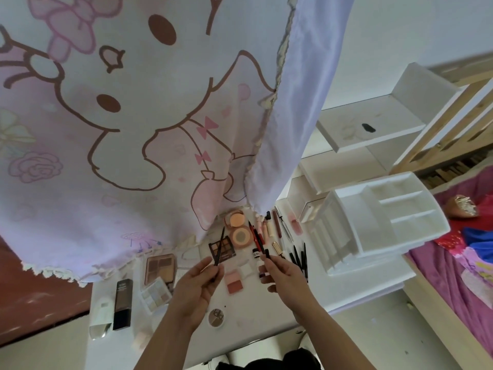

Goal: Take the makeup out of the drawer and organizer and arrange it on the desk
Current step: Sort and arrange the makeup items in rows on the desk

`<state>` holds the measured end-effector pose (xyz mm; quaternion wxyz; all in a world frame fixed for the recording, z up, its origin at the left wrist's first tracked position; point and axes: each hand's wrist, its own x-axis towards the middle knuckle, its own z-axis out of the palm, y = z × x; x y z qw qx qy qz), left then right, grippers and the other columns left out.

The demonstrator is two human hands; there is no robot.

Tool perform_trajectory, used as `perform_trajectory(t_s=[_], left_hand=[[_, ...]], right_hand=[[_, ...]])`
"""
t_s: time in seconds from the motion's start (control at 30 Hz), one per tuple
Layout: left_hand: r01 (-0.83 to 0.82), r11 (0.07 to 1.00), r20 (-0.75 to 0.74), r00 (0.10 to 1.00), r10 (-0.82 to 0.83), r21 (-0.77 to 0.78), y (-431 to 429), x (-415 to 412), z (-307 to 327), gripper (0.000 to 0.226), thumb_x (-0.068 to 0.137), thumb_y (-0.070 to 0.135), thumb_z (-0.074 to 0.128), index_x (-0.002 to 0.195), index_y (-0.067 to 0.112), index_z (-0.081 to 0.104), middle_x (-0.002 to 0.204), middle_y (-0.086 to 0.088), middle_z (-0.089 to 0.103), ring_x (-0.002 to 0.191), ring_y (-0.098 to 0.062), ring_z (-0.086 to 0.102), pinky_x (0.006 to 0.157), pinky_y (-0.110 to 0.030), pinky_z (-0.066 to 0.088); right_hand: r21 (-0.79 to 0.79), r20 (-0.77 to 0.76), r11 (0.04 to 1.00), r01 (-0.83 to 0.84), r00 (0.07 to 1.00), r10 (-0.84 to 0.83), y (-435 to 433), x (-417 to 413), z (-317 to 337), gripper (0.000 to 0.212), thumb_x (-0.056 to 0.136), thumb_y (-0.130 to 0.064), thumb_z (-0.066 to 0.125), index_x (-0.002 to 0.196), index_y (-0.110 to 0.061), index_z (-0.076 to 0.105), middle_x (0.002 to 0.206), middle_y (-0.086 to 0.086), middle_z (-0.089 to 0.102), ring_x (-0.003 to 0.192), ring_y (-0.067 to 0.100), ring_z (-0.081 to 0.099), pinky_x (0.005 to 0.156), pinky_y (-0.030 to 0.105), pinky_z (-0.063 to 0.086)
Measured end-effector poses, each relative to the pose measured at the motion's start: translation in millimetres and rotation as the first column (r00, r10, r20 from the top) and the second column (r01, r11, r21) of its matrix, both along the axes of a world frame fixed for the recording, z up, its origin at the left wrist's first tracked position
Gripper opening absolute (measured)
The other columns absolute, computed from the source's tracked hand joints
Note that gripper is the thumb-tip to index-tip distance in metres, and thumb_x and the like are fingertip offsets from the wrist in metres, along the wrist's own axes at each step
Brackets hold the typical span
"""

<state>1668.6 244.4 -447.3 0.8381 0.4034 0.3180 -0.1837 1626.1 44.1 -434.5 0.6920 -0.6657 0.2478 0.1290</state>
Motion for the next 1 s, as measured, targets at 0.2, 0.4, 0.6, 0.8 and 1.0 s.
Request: perform_trajectory(t_s=[0.2,0.4,0.6,0.8,1.0], left_hand=[[0.259,0.962,-0.077,0.964,-0.253,0.084,-18.5,-10.6,-25.6,0.031,0.094,-0.019,0.039,0.115,-0.008,0.06,0.097,-0.022,0.063,0.083,-0.024,0.066,0.065,-0.025,0.061],[0.349,0.937,-0.178,0.923,-0.342,0.013,-46.7,-19.1,-60.5,0.029,0.09,-0.023,0.043,0.117,-0.019,0.052,0.112,-0.03,0.056,0.09,-0.032,0.065,0.066,-0.03,0.062],[0.458,0.888,-0.314,0.85,-0.424,0.042,-76.7,-30.5,-97.6,0.036,0.09,-0.025,0.041,0.124,-0.018,0.05,0.113,-0.028,0.057,0.094,-0.03,0.063,0.066,-0.029,0.062],[0.374,0.901,-0.313,0.902,-0.298,0.221,-99.6,-40.9,-117.9,0.017,0.094,-0.014,0.049,0.107,-0.008,0.059,0.094,-0.02,0.059,0.083,-0.025,0.06,0.081,-0.033,0.057],[0.555,0.648,-0.319,0.831,-0.456,0.522,-119.8,-38.1,-130.5,0.015,0.087,0.011,0.072,0.101,0.011,0.069,0.091,-0.004,0.072,0.078,-0.018,0.064,0.064,-0.027,0.05]], right_hand=[[-0.154,-0.058,0.988,0.012,0.998,-0.021,-28.0,-6.7,-19.3,0.016,0.101,-0.027,0.055,0.098,-0.029,0.07,0.088,-0.002,0.066,0.074,0.008,0.059,0.07,0.023,0.046],[-0.221,-0.158,0.973,0.063,0.983,-0.099,-50.7,-20.3,-55.4,0.014,0.095,-0.026,0.064,0.107,-0.023,0.071,0.075,-0.006,0.067,0.064,0.005,0.063,0.067,0.025,0.046],[-0.268,-0.284,0.962,0.048,0.951,-0.126,-77.4,-36.1,-89.3,0.027,0.093,-0.014,0.06,0.118,-0.021,0.068,0.073,-0.006,0.068,0.071,0.012,0.063,0.074,0.033,0.051],[-0.338,-0.351,0.927,-0.16,0.936,0.034,-85.2,-32.5,-114.0,0.03,0.089,-0.015,0.062,0.119,-0.019,0.07,0.071,-0.006,0.069,0.075,0.015,0.064,0.087,0.04,0.055],[-0.434,-0.385,0.851,-0.295,0.915,0.121,-82.1,-18.9,-126.1,0.035,0.09,-0.019,0.066,0.124,-0.015,0.067,0.102,0.001,0.073,0.095,0.014,0.066,0.092,0.021,0.046]])
